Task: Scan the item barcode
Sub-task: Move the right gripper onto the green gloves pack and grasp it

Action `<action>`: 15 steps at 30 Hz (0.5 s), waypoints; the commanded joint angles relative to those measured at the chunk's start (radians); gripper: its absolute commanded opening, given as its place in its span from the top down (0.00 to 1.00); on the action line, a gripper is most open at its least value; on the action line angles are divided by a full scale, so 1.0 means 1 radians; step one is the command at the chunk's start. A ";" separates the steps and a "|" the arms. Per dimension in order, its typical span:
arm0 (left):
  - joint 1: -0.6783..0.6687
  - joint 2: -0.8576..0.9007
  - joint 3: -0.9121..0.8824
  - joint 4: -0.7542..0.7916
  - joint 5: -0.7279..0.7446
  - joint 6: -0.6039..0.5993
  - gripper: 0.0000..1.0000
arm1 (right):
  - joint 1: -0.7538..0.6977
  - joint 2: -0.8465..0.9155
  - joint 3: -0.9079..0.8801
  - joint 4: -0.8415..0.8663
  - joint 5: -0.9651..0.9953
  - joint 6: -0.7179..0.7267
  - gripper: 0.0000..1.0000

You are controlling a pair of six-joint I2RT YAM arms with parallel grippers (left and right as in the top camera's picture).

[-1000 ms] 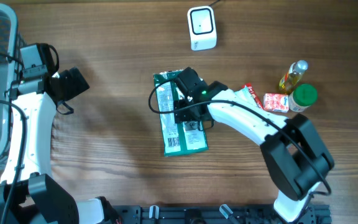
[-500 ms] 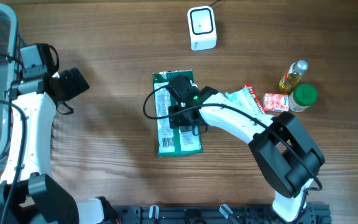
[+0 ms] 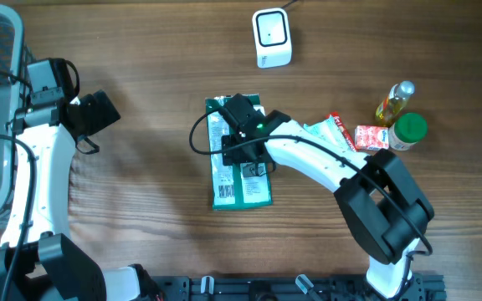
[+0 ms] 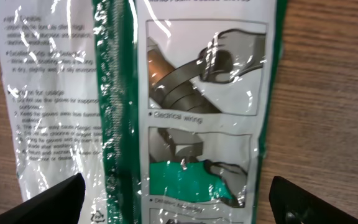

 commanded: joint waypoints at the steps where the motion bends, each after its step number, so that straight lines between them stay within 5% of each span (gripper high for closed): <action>1: 0.005 -0.007 0.009 0.003 -0.002 0.013 0.00 | 0.028 0.032 0.008 -0.002 0.025 0.021 0.05; 10: 0.005 -0.007 0.009 0.003 -0.002 0.013 0.00 | 0.030 0.062 0.008 -0.040 0.070 0.043 0.05; 15: 0.005 -0.007 0.009 0.003 -0.002 0.013 0.00 | 0.031 0.062 -0.018 -0.060 0.066 0.061 0.18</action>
